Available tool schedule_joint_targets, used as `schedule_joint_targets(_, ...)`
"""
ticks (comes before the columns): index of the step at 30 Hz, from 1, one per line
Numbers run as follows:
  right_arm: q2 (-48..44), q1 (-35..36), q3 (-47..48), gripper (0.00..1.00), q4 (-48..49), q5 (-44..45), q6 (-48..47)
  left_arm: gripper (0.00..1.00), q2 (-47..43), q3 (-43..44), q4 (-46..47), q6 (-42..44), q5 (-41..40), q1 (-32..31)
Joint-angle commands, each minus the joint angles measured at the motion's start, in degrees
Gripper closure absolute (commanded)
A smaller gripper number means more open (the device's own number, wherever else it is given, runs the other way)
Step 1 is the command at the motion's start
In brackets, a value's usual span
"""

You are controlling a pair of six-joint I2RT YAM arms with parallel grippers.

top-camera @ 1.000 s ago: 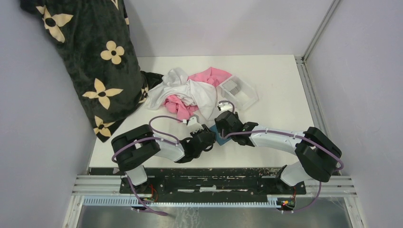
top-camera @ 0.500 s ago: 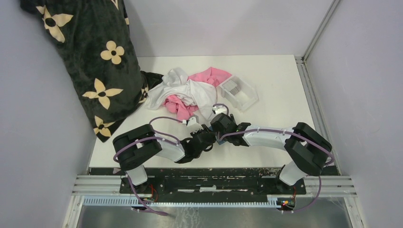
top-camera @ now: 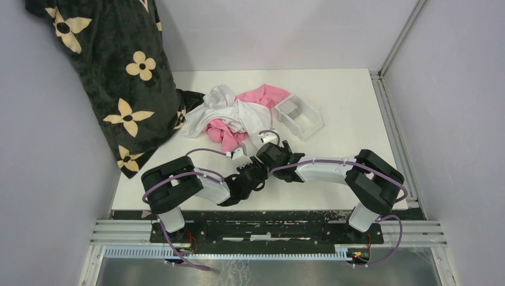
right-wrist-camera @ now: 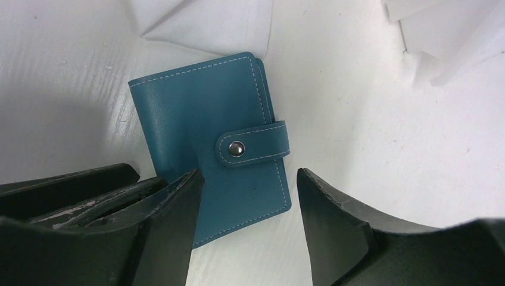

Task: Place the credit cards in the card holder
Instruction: Adjust the card holder at the center of the board.

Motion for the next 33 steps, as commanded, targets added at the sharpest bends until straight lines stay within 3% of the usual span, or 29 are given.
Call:
schedule_joint_targets(1, 1.14, 0.65, 1.93, 0.34, 1.08, 1.59, -0.54, 0.61, 1.29, -1.47, -3.94, -0.59, -0.73, -0.34)
schedule_joint_targets(14, -0.83, 0.57, 4.52, 0.34, 0.7, -0.45, -2.17, 0.51, 0.05, -0.83, -2.34, 0.89, -4.49, 0.42)
schedule_joint_targets(33, 3.21, -3.91, 6.2, 0.35, 1.09, -5.3, -2.06, 0.5, 4.09, 1.38, 1.94, 2.28, 0.17, 5.02)
